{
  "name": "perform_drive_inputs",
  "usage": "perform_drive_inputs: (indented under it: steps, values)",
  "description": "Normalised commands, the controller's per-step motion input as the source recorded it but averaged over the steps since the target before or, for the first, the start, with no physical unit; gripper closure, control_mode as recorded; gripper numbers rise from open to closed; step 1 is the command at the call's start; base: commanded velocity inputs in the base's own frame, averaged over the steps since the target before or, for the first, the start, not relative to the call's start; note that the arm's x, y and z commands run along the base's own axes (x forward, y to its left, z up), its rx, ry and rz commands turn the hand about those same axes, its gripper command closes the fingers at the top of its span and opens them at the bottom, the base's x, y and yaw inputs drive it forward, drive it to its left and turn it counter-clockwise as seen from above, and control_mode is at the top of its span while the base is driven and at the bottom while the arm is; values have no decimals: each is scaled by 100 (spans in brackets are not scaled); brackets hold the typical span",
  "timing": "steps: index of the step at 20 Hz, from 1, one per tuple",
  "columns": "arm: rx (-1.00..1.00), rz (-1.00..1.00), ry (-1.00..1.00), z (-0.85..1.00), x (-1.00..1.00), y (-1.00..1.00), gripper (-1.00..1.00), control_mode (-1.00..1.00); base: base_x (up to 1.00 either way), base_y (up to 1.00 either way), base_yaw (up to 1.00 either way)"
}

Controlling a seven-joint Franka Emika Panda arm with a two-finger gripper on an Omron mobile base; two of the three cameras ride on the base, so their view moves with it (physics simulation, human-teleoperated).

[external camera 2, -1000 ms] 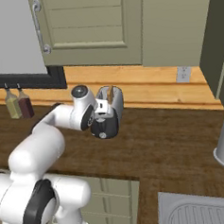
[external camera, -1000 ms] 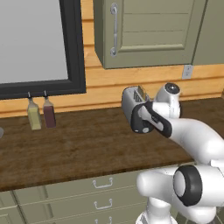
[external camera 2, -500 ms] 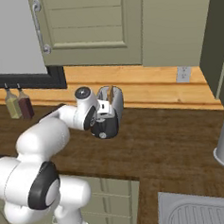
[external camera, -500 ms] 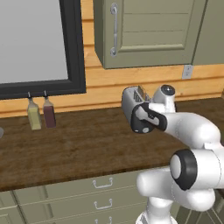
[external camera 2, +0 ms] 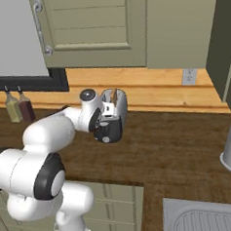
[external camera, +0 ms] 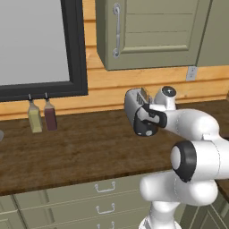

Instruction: Start the toaster. Once the lever pops up, take the bread to the plate on the dining counter.

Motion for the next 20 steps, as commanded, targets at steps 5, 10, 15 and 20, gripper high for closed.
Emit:
perform_drive_inputs:
  steps: [5, 10, 15, 20]
  values:
    - [0, -3, 0, -23, 0, -17, 100, -100, 0, 0, 0]
    - [0, -4, 0, -30, 0, -15, 100, -100, 0, 0, 0]
    - [0, -2, 0, -31, 0, 0, 100, -100, 0, 0, 0]
    - [0, -1, 0, -32, 0, 0, 100, -100, 0, 0, 0]
